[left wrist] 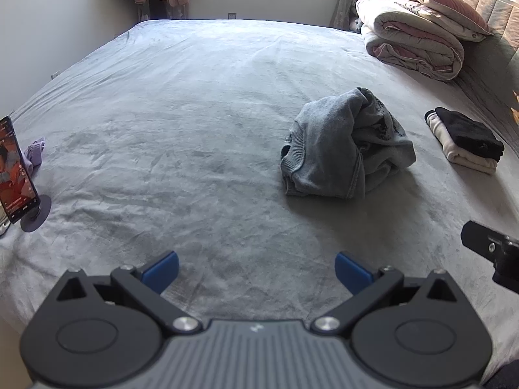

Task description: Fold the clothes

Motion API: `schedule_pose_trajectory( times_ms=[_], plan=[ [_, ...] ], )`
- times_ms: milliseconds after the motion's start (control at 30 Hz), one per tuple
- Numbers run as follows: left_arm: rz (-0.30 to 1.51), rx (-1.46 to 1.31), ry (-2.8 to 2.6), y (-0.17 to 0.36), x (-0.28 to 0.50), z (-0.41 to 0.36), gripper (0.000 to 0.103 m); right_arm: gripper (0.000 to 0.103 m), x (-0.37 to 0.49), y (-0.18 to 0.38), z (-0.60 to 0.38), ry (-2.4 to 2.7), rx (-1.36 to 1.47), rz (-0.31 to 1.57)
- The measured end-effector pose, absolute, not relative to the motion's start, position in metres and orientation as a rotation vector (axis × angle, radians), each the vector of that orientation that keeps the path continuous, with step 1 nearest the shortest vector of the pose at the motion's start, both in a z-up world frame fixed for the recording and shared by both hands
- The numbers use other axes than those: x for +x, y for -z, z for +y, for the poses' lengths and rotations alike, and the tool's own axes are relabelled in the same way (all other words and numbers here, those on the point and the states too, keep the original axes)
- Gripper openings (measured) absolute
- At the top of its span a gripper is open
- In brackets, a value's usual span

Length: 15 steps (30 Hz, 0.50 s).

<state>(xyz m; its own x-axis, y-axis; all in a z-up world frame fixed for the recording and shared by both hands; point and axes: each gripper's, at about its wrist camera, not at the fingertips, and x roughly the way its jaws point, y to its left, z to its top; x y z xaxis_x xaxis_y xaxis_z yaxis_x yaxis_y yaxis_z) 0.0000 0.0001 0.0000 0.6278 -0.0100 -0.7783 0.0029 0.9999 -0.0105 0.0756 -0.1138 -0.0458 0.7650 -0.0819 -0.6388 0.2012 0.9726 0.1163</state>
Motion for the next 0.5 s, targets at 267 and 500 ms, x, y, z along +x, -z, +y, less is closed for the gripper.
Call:
schedule_pose_trajectory(
  times_ms=[267, 500],
  plan=[
    [0.881, -0.004, 0.009, -0.0029, 0.0008, -0.003, 0.103, 0.103, 0.0729, 0.0418, -0.1123, 0.145, 0.191, 0.701],
    [0.871, -0.006, 0.016, -0.0088, -0.0015, -0.0009, 0.103, 0.103, 0.0725, 0.0408, -0.1126, 0.139, 0.19, 0.697]
  ],
)
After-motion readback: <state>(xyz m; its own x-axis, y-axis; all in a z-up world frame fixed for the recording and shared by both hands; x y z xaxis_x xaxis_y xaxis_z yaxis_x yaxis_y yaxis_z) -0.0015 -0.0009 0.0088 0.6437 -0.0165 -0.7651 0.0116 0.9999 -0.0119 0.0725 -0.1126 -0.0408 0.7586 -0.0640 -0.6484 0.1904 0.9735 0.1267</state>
